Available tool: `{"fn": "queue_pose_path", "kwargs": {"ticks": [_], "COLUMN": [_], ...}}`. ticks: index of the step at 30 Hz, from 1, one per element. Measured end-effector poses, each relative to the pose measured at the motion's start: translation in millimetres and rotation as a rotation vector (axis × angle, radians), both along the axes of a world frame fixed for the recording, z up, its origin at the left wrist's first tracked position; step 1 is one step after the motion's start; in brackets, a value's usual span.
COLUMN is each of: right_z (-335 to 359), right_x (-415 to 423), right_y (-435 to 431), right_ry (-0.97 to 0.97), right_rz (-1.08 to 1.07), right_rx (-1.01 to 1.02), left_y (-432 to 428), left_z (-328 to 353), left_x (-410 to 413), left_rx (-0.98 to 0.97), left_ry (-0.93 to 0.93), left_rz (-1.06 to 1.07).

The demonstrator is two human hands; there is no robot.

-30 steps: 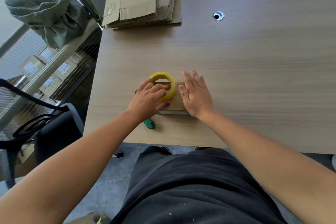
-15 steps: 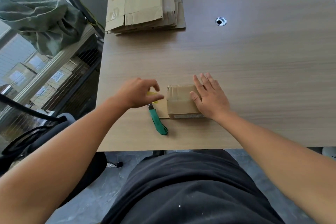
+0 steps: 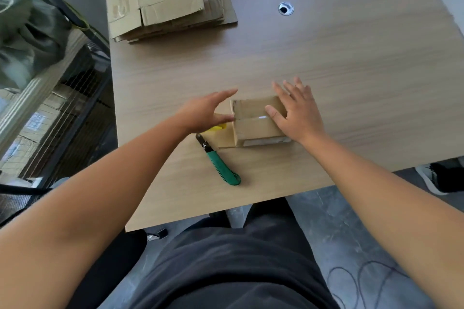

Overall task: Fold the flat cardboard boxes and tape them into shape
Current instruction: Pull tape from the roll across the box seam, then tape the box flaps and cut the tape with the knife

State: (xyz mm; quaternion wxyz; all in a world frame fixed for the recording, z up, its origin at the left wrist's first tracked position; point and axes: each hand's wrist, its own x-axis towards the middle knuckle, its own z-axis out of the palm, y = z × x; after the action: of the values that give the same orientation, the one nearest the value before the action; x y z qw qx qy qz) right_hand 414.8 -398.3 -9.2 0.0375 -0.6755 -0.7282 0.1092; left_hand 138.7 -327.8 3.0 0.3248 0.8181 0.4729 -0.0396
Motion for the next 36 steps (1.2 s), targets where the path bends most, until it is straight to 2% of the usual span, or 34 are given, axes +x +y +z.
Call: {"fn": "queue_pose_path", "kwargs": {"ticks": [2, 4, 6, 7, 9, 10, 13, 15, 18, 21, 23, 26, 28, 30, 33, 34, 36], "right_z": [5.4, 10.9, 9.9, 6.0, -9.7, -20.5, -56.6, -74.6, -88.0, -89.6, -81.1, -49.9, -21.9, 6.9, 38.4, 44.0, 46.5], "right_x": [-0.6, -4.6, -23.9, -42.4, -84.9, -103.8, -135.0, -144.6, -159.2, -162.7, -153.6, -128.2, -109.9, -99.2, -96.0, -96.8, -99.7], "right_y": [4.1, -3.1, -26.7, -44.4, -86.1, -107.0, -136.7, -133.2, -121.6, -114.8, -118.4, -147.5, -169.9, -170.6, -123.2, -103.6, -71.7], "right_ry": [0.0, 0.056, 0.233, 0.329, 0.426, 0.429, 0.317, 0.26, 0.169, 0.158, 0.241, 0.495, 0.626, 0.666, 0.555, 0.496, 0.404], "right_rz": [0.003, 0.047, 0.166, 0.273, 0.484, 0.514, 0.272, 0.09, -0.004, 0.03, 0.044, 0.009, -0.101, -0.257, -0.38, -0.376, -0.348], "right_rx": [0.133, 0.378, 0.596, 0.606, 0.464, 0.34, -0.042, -0.14, -0.061, -0.052, -0.11, -0.153, -0.109, -0.027, 0.154, 0.15, -0.009], "left_y": [10.4, 18.9, 23.4, 24.2, 22.4, 20.0, 16.3, 15.8, 13.5, 11.6, 10.8, 9.9, 8.5, 5.7, -1.2, -3.2, -6.7], "left_z": [0.8, 0.1, -1.4, -2.4, -5.0, -6.1, -8.4, -8.4, -7.7, -8.5, -7.0, -6.9, -9.5, -14.0, -19.0, -20.3, -22.0], "left_x": [1.6, 4.7, 10.0, 12.1, 14.0, 14.7, 16.1, 17.3, 18.5, 16.6, 14.8, 14.4, 13.8, 13.2, 13.8, 14.7, 17.1], "left_rx": [-0.063, -0.107, -0.118, -0.117, -0.112, -0.114, -0.129, -0.14, -0.164, -0.163, -0.16, -0.157, -0.165, -0.183, -0.203, -0.208, -0.188], "left_ry": [-0.034, -0.051, -0.083, -0.105, -0.136, -0.14, -0.136, -0.148, -0.138, -0.123, -0.113, -0.108, -0.134, -0.187, -0.265, -0.28, -0.287], "left_rz": [-0.044, -0.075, -0.084, -0.079, -0.066, -0.065, -0.069, -0.059, -0.034, -0.035, -0.039, -0.04, -0.035, -0.013, 0.06, 0.085, 0.138]}}
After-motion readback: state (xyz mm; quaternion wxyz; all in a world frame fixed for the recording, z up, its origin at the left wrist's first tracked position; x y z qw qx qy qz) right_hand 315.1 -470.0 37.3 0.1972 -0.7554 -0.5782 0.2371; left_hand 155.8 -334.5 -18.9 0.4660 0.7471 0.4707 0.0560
